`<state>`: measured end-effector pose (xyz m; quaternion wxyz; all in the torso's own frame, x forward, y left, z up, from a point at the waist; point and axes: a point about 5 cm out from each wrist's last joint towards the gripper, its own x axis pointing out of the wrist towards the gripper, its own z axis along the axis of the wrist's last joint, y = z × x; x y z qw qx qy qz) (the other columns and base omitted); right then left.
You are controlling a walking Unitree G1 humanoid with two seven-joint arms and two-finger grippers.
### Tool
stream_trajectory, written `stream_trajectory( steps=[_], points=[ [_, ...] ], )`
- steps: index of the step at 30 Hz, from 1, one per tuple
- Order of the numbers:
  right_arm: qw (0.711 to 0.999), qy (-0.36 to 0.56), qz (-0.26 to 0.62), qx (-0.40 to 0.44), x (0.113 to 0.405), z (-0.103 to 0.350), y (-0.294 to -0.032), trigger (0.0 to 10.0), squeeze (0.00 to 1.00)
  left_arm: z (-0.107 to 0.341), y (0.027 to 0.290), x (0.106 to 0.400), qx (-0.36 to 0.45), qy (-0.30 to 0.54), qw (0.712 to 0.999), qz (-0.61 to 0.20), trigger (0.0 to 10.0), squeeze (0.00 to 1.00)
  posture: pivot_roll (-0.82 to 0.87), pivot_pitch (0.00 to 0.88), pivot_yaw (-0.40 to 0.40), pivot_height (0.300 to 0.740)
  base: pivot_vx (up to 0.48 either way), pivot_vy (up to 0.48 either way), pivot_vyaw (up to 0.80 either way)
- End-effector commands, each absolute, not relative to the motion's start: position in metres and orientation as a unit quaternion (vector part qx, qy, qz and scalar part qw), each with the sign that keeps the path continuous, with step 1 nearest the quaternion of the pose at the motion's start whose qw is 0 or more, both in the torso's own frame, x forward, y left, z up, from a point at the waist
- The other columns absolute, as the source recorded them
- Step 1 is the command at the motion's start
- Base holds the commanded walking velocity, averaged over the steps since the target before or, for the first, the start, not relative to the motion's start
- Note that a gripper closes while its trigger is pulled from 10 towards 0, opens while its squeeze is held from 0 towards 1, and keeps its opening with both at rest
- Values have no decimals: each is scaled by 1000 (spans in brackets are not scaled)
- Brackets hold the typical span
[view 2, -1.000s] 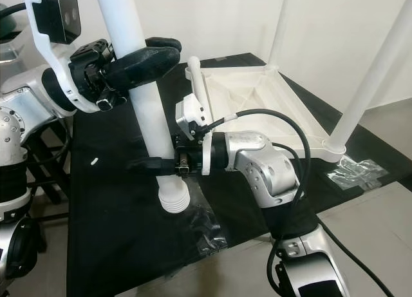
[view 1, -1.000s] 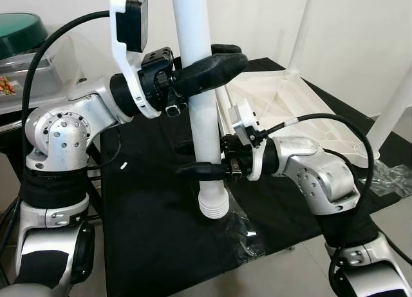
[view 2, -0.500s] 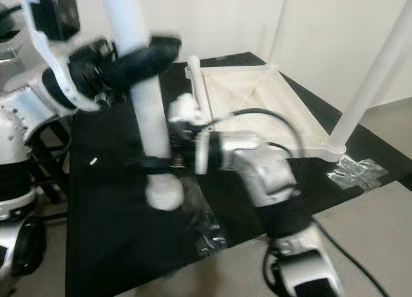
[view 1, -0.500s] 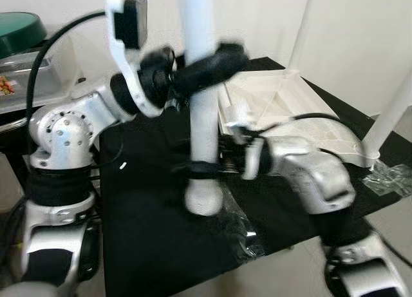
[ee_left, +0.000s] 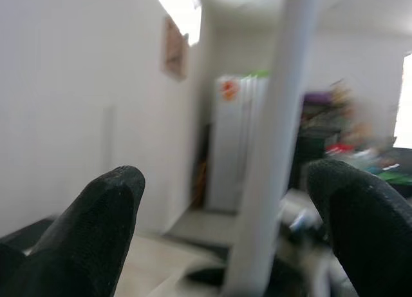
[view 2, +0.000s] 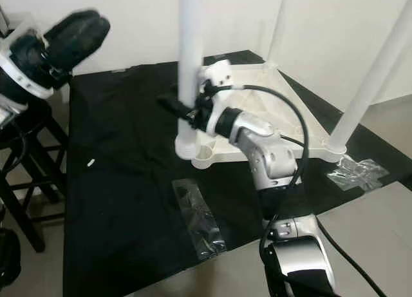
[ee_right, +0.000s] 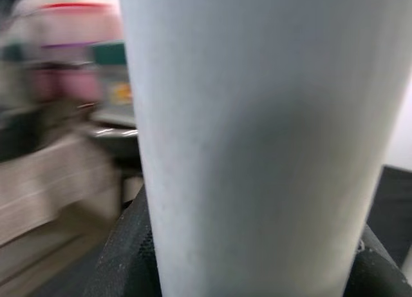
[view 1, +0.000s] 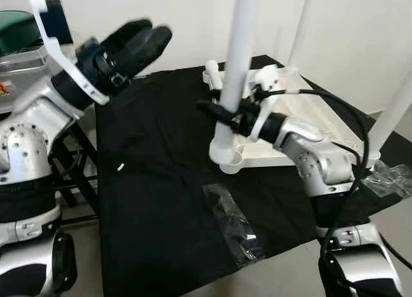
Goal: Building children table
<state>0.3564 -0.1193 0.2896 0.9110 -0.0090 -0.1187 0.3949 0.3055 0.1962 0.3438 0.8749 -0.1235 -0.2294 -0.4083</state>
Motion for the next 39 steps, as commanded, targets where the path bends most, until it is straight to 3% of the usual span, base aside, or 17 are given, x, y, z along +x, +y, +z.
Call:
stream_trajectory(
  steps=[1,2,4,5,7,8,9,10,13,14,17,32,39],
  points=[
    [919,-158,360,0,358,305,-131,0,0,323,200,312,-100,-191,915,-340,10000,1000,-48,182,-11,740,0,0,0],
    [919,-158,360,0,358,305,-131,0,0,323,200,312,-100,-191,915,-340,10000,1000,-48,182,-11,740,0,0,0],
    [919,-162,360,-7,355,306,-141,0,0,283,192,317,-64,-132,952,-268,10000,1000,-51,212,-11,740,0,0,0],
    [916,-148,373,-15,353,300,-146,2039,0,258,190,314,-51,-103,964,-239,10000,1000,-55,226,-7,740,0,0,0],
    [914,-137,382,-19,352,296,-149,2039,0,242,189,310,-44,-84,971,-220,10000,1000,-55,226,-7,740,0,0,0],
    [912,-130,388,-22,351,292,-153,10000,0,226,185,302,-37,-71,975,-207,10000,259,-62,248,1,740,0,0,0],
    [912,-130,388,-22,351,292,-153,10000,0,226,185,302,-37,-71,975,-207,10000,259,-62,248,1,740,0,0,0],
    [911,-127,391,-24,350,290,-156,10000,0,217,182,297,-33,-65,977,-201,10000,0,-62,248,1,740,0,0,0],
    [899,-117,420,-28,348,288,-161,10000,0,195,166,273,7,-43,979,-200,10000,0,-68,288,11,740,0,0,0],
    [873,-111,474,-38,342,288,-163,10000,0,177,160,249,16,-14,986,-167,10000,0,-67,300,14,740,0,0,0],
    [853,-115,507,-47,338,289,-164,10000,0,170,160,235,33,-12,991,-131,10000,0,-64,308,20,740,0,0,0],
    [765,-144,625,-56,337,314,-157,10000,0,182,173,211,134,-56,989,-33,10000,0,-30,389,7,740,0,0,0],
    [750,-146,641,-74,342,323,-154,10000,0,186,177,207,145,-60,988,-7,10000,0,-17,414,-3,740,0,0,0]
  ],
)
